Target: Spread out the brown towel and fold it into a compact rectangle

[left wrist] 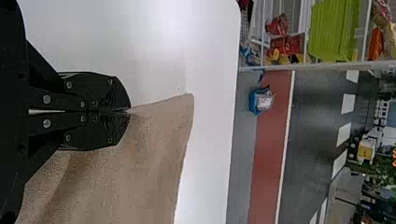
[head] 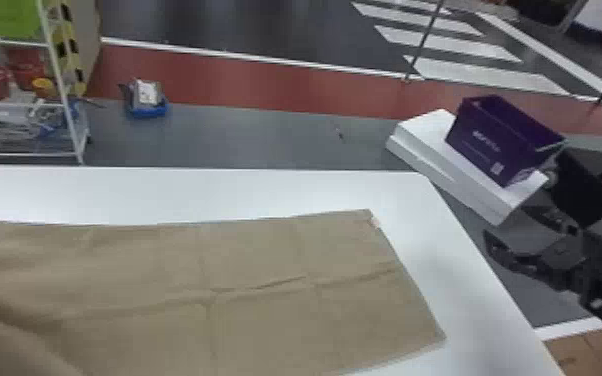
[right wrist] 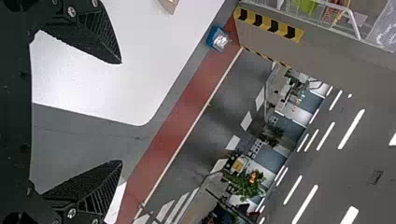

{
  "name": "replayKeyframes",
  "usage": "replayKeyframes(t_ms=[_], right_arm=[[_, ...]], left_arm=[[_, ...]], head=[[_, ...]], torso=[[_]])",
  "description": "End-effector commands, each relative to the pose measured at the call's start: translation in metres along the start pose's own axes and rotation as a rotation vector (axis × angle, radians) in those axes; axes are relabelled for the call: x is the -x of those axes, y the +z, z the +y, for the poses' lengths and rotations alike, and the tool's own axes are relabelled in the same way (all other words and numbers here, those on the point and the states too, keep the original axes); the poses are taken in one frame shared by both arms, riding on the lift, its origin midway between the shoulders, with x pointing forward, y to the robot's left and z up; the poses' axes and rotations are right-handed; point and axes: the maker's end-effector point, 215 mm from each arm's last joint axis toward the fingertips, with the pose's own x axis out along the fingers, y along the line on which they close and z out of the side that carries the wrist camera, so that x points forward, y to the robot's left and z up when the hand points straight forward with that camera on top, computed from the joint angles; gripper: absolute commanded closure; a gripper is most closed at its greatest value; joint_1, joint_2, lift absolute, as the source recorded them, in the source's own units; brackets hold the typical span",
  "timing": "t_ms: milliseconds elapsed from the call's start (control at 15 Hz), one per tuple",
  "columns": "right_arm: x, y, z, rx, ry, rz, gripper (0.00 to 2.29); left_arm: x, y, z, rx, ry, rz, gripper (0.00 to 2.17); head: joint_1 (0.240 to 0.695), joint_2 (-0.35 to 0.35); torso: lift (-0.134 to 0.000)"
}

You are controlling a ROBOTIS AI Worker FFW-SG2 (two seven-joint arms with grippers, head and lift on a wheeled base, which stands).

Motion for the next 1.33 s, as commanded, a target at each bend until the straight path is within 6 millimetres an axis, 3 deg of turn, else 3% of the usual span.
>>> replayKeyframes(t_ms=[0, 67, 267, 400, 467, 533, 667, 867, 1000, 1133, 1267], right_arm=[[-0.003, 0.0, 0.007, 0.0, 0.012, -0.001, 0.13], [-0.004, 0.004, 0.008, 0.005, 0.012, -0.007, 0.13], [0.0, 0.015, 0.006, -0.033, 0.012, -0.012, 0.13], [0.001, 0.02, 0.027, -0.096, 0.063, 0.018, 0.13], [0.0, 0.03, 0.046, -0.138, 0.116, 0.021, 0.13], [0.0, 0.027, 0.059, -0.211, 0.144, 0.087, 0.13], [0.008, 0.035, 0.091, -0.352, 0.254, 0.182, 0.15], [0.027, 0.043, 0.112, -0.342, 0.369, 0.303, 0.15], [0.034, 0.047, 0.116, -0.314, 0.413, 0.329, 0.15], [0.042, 0.038, 0.12, -0.247, 0.443, 0.384, 0.15], [0.051, 0.028, 0.123, -0.222, 0.472, 0.452, 0.18]], left_arm=[[0.003, -0.024, 0.007, 0.006, 0.031, 0.048, 0.0], [0.007, -0.029, 0.009, -0.002, 0.045, 0.052, 0.0], [0.029, -0.019, 0.012, -0.023, 0.065, 0.009, 0.03], [0.043, -0.008, 0.008, -0.047, 0.06, -0.033, 0.04], [0.048, 0.0, -0.007, -0.071, 0.019, -0.071, 0.04], [0.049, -0.002, -0.026, -0.074, -0.027, -0.077, 0.04], [0.047, -0.012, -0.042, -0.092, -0.026, -0.062, 0.04], [0.04, -0.018, -0.057, -0.055, -0.031, -0.08, 0.04], [0.035, -0.001, -0.062, -0.065, -0.026, -0.16, 0.04], [0.028, 0.029, -0.068, -0.064, -0.023, -0.289, 0.03], [0.023, 0.033, -0.071, -0.009, -0.034, -0.324, 0.03]], head=[[0.695, -0.283], [0.695, -0.271], [0.695, -0.263], [0.695, -0.259], [0.695, -0.25], [0.695, -0.25], [0.695, -0.232], [0.695, -0.213], [0.695, -0.208], [0.695, -0.213], [0.695, -0.216]], torso=[[-0.124], [-0.124], [-0.124], [-0.124], [-0.124], [-0.124], [-0.124], [-0.124], [-0.124], [-0.124], [-0.124]])
